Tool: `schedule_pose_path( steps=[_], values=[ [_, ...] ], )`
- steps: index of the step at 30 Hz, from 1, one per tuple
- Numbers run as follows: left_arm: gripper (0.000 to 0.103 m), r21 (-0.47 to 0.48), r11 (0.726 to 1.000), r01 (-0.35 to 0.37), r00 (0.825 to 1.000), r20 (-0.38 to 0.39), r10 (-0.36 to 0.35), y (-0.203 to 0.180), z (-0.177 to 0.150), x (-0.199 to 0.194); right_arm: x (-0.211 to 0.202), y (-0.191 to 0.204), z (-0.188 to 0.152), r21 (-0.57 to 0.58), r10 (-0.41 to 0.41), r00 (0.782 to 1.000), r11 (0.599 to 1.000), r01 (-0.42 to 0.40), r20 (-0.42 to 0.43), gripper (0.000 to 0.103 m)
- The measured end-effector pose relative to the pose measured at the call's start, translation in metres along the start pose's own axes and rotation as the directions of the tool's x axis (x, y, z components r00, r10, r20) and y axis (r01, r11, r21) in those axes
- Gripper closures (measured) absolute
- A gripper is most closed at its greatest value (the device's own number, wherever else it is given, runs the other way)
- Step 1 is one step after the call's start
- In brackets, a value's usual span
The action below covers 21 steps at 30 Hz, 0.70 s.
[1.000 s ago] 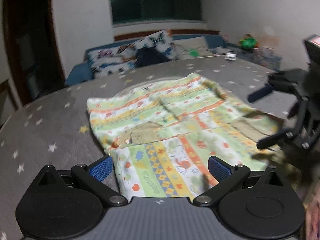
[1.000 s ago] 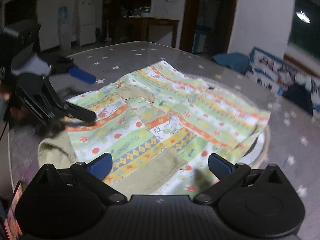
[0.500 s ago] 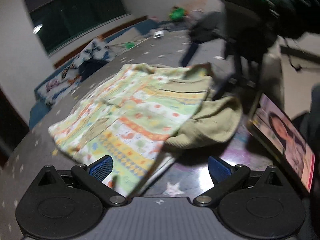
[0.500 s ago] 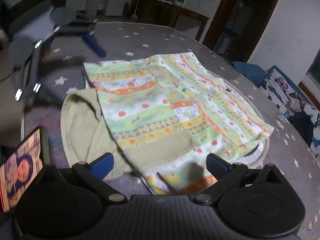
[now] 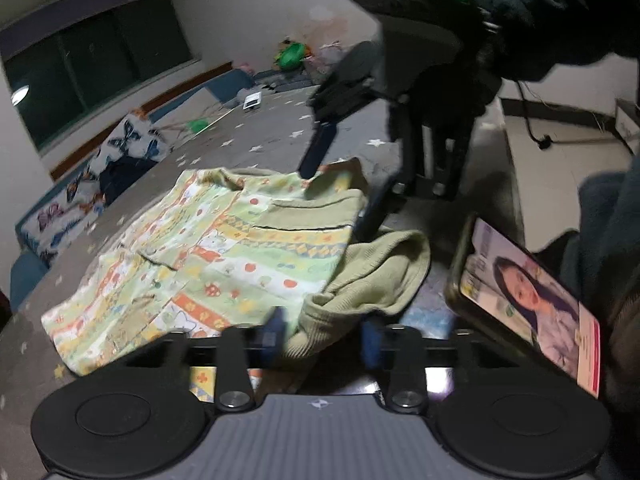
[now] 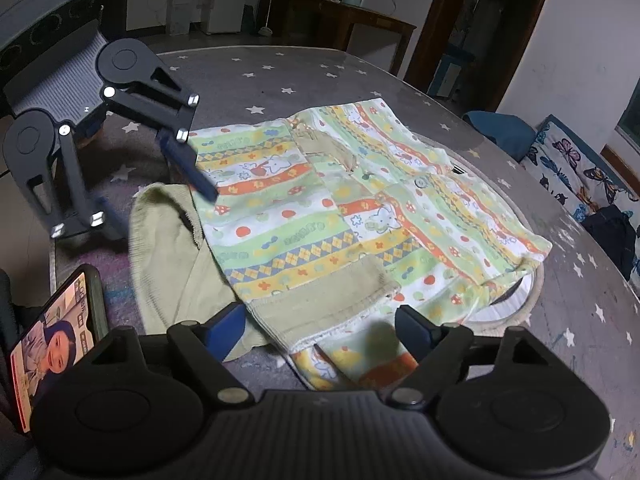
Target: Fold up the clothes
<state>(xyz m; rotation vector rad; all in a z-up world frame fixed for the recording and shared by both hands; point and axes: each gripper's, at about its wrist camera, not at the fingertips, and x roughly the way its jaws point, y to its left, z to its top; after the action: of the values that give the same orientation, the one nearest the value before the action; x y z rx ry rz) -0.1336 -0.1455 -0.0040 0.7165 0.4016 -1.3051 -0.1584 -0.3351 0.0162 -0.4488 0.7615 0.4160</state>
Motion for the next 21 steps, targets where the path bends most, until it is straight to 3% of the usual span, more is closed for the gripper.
schedule_pose_path(
  steps=[1, 4, 9, 21],
  values=[
    [0.079, -0.029, 1.0, 0.003, 1.0, 0.005, -0.002, 0.006, 0.001, 0.001, 0.0, 0.0, 0.0, -0.002, 0.0, 1.0, 1.0, 0.0, -0.001, 0.02],
    [0.085, -0.143, 0.989, 0.024, 0.999, 0.044, -0.018, 0.023, 0.005, -0.002, -0.003, -0.001, -0.001, -0.004, 0.001, 1.0, 1.0, -0.001, 0.0, 0.02],
    [0.087, -0.248, 0.968, 0.041, 0.995, 0.098, -0.017, 0.041, 0.011, -0.007, -0.01, -0.001, -0.001, -0.009, 0.002, 1.0, 1.0, -0.001, 0.017, 0.02],
    [0.088, -0.413, 0.91, 0.036, 0.992, 0.123, 0.017, 0.074, 0.015, -0.005, -0.034, 0.013, -0.001, -0.048, 0.012, 0.999, 0.999, -0.01, 0.047, 0.021]
  ],
)
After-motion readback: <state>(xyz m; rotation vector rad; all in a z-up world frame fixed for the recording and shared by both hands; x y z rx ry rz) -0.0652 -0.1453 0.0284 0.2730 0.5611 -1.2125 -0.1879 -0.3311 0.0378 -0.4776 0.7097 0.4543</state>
